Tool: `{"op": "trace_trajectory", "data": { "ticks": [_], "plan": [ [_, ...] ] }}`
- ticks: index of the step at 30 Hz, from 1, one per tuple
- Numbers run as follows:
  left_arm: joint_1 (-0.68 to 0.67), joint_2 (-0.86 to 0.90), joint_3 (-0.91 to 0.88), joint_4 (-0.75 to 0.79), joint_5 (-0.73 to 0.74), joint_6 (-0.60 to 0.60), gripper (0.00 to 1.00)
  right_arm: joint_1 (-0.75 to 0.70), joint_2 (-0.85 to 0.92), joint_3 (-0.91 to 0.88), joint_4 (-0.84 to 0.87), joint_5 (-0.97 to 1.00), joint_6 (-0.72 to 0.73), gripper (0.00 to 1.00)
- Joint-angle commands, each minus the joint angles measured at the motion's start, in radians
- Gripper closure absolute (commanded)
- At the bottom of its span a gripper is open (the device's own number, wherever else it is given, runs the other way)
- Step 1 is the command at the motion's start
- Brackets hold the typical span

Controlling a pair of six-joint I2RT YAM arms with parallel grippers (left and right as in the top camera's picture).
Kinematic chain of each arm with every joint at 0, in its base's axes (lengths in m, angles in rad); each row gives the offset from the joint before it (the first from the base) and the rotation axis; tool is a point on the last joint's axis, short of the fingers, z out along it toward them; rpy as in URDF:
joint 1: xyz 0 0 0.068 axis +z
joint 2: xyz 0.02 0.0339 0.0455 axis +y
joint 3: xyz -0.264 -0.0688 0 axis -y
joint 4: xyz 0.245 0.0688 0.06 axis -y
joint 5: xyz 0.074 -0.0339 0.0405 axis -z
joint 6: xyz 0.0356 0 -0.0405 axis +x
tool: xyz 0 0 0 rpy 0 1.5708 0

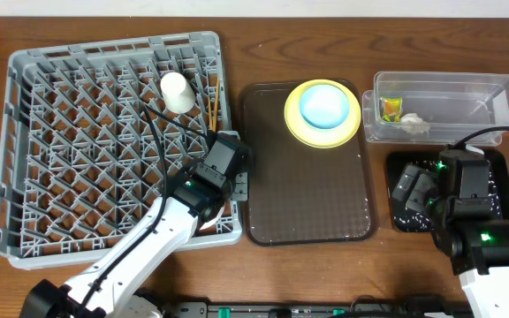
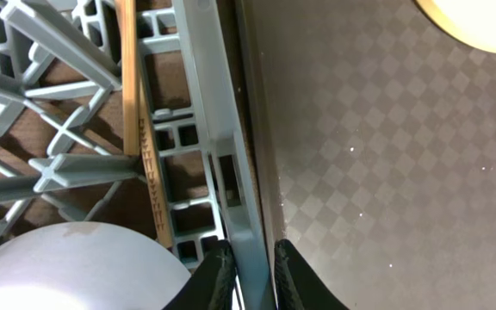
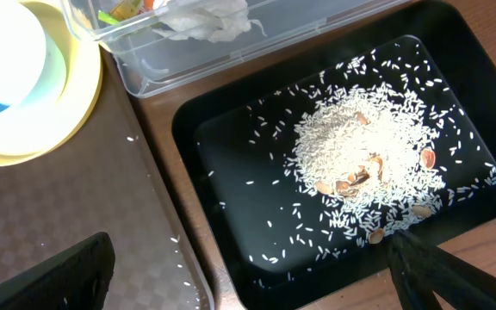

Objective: Sort waste into correct bins and load items into the dishwasher rack

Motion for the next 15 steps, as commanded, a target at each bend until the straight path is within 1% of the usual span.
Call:
{"op": "trace_trajectory", "data": {
  "ticks": [1,8,13,15],
  "plan": [
    [-0.001,0.003,0.017,-0.047,0.017,0.01,0.81,-0.005,0.0,0.005,-0.001,0.013,-0.009,0.01],
    [-0.001,0.002,0.017,-0.12,0.018,0.01,0.81,-0.005,0.0,0.005,-0.001,0.013,-0.009,0.01],
    [-0.001,0.002,0.017,-0.122,0.111,0.011,0.81,-0.005,0.0,0.005,-0.001,0.013,-0.009,0.01],
    [-0.002,0.002,0.017,-0.127,0.122,0.01,0.81,-0.005,0.0,0.005,-0.001,0.013,-0.009,0.01]
  ]
}}
